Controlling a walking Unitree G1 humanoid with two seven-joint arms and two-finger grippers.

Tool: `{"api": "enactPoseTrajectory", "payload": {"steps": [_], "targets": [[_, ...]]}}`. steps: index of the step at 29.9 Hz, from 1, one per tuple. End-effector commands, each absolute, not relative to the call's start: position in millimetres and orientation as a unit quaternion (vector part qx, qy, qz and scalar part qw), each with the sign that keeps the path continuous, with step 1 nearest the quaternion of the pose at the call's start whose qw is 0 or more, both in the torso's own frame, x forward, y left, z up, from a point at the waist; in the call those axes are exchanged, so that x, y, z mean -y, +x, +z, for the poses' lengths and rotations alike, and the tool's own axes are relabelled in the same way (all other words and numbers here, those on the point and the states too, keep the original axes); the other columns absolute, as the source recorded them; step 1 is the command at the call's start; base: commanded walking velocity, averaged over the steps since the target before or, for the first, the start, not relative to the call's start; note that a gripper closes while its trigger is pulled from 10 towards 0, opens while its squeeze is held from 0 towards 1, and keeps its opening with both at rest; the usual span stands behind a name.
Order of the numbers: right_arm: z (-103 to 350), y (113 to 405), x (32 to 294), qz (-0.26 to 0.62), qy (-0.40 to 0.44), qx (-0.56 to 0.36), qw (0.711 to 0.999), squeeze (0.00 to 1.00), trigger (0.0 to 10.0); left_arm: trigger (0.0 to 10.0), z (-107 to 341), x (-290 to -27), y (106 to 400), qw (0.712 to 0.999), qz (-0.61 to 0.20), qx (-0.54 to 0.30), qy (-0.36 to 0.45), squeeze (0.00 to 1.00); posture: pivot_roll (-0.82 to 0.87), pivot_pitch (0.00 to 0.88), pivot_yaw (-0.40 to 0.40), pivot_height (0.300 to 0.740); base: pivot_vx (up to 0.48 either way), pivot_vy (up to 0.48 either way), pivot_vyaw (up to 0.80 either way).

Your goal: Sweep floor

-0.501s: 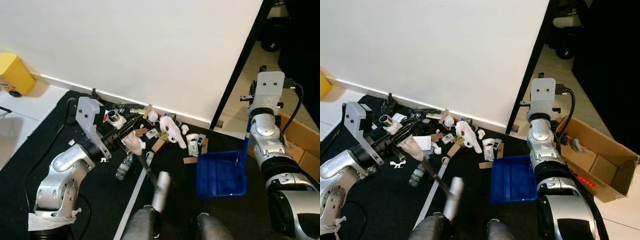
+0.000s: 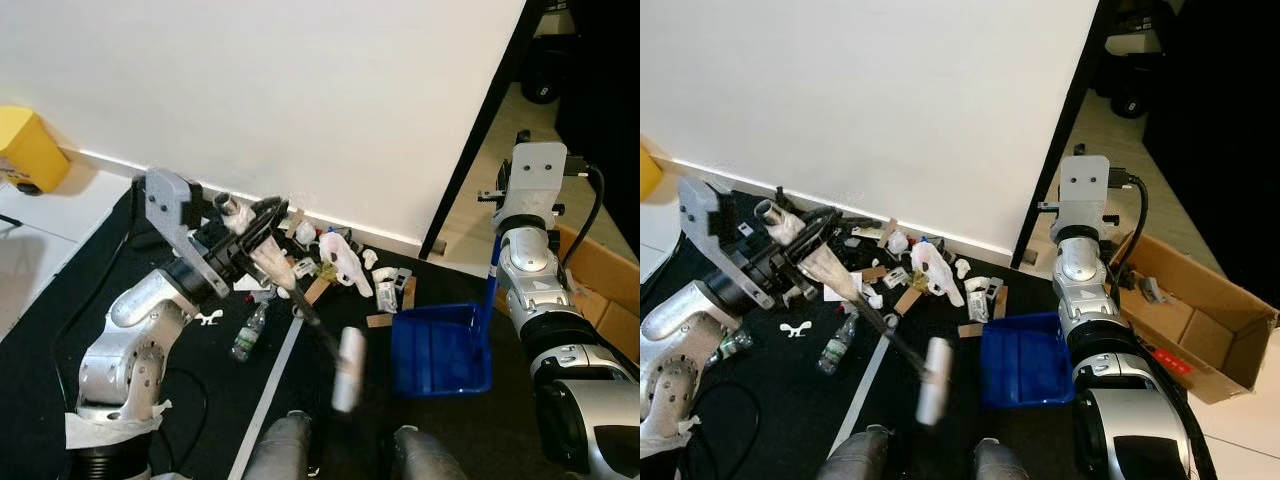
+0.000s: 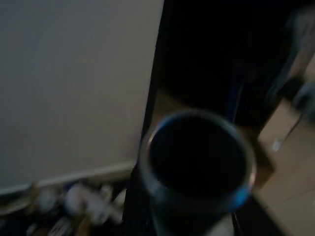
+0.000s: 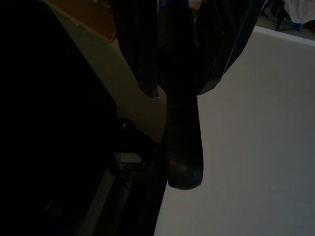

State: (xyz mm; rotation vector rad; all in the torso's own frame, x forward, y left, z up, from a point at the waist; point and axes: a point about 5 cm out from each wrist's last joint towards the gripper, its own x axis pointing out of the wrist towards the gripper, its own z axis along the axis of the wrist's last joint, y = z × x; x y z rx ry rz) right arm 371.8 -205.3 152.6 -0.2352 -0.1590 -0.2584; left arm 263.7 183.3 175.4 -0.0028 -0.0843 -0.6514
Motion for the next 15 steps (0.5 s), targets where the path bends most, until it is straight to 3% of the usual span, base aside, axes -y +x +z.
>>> {"api": "enactPoseTrajectory", "payload": {"steps": [1, 15], "targets": [[155.9, 373.4, 204.2, -0.126, -0.111, 0.087, 0.982, 0.00, 10.0, 10.0, 168.6, -192.4, 264.6, 0.955, -0.288, 0.017, 0.064, 0.00, 0.10, 0.114, 0.015, 0.740, 0.000, 0.000, 0.00], [153.9, 373.0, 205.7, -0.127, -0.107, 0.082, 0.983, 0.00, 10.0, 10.0, 138.4, -184.5, 277.4, 0.977, -0.182, -0.018, 0.110, 0.00, 0.10, 0.123, 0.012, 0.740, 0.000, 0.000, 0.00]]}}
